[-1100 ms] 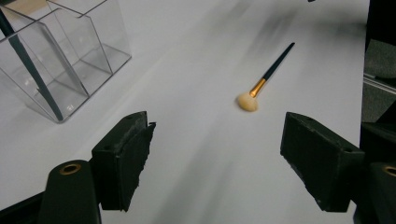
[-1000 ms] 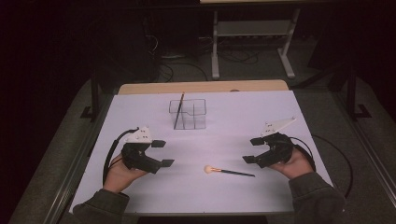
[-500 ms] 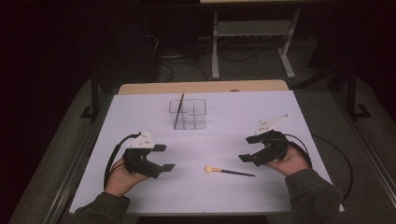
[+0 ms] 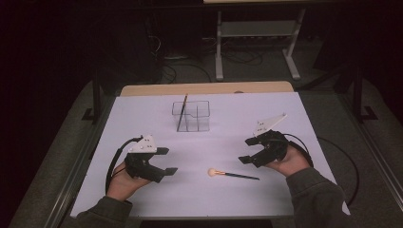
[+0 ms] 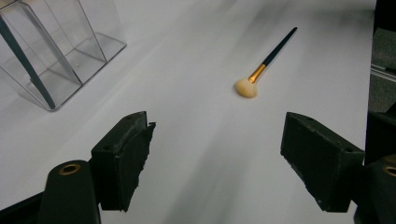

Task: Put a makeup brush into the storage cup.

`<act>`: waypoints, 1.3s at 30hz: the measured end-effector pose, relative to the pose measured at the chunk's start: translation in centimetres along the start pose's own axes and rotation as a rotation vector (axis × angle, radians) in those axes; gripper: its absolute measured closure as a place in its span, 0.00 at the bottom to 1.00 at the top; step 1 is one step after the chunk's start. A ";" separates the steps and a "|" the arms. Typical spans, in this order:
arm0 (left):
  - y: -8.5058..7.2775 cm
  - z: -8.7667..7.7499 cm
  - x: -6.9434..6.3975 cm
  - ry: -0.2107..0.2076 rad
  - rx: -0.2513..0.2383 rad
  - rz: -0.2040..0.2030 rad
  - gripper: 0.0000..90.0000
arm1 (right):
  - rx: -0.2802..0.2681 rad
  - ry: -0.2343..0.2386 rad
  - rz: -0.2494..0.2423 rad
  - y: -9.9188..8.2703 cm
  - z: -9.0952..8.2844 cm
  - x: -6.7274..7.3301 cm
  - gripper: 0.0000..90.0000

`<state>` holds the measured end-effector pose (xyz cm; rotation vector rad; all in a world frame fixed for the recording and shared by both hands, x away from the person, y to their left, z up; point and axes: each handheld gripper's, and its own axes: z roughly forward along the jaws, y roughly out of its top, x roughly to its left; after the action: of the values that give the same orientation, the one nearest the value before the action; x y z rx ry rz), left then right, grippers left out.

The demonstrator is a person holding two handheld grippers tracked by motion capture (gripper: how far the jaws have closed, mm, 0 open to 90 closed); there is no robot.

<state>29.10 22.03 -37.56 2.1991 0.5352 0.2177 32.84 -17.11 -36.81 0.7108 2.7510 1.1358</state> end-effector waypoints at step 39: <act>-0.3 -0.5 0.1 0.004 -0.026 -0.019 0.26 | 0.138 0.086 -0.087 0.3 5.5 1.4 0.48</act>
<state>28.92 22.61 -37.51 2.1685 0.5519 0.2179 33.06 -12.78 -40.42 0.5611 2.9236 0.9899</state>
